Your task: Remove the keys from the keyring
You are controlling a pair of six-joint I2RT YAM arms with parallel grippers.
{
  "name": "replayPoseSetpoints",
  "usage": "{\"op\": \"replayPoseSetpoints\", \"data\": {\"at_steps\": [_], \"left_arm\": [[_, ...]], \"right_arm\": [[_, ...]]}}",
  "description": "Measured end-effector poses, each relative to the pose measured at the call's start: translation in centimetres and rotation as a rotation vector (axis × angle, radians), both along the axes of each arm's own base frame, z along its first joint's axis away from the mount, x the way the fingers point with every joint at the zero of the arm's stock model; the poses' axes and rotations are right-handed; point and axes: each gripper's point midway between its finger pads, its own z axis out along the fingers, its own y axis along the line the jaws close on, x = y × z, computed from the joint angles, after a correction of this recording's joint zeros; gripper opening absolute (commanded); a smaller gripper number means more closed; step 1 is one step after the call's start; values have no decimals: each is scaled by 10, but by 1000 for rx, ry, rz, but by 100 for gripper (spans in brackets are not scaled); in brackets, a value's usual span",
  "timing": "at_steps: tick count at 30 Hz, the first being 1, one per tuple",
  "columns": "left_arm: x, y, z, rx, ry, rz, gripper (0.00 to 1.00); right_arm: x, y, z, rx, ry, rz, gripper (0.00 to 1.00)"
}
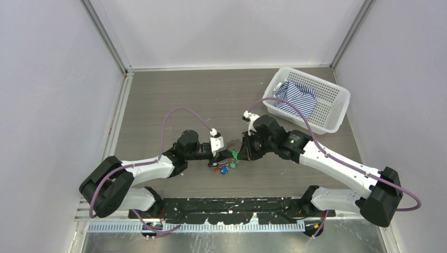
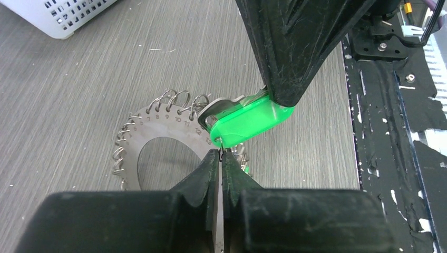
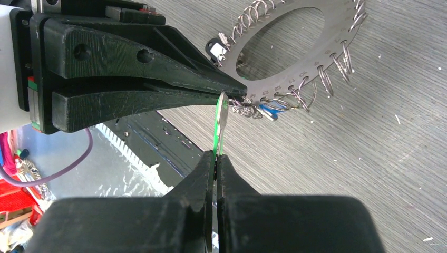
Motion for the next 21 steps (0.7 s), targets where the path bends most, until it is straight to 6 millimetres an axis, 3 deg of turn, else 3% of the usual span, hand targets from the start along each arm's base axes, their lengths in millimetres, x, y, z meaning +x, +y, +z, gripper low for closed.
{"op": "replayPoseSetpoints", "data": {"at_steps": [21], "left_arm": [[11, 5, 7, -93, 9, 118, 0]], "right_arm": [[9, -15, 1, -42, -50, -65, 1]]}}
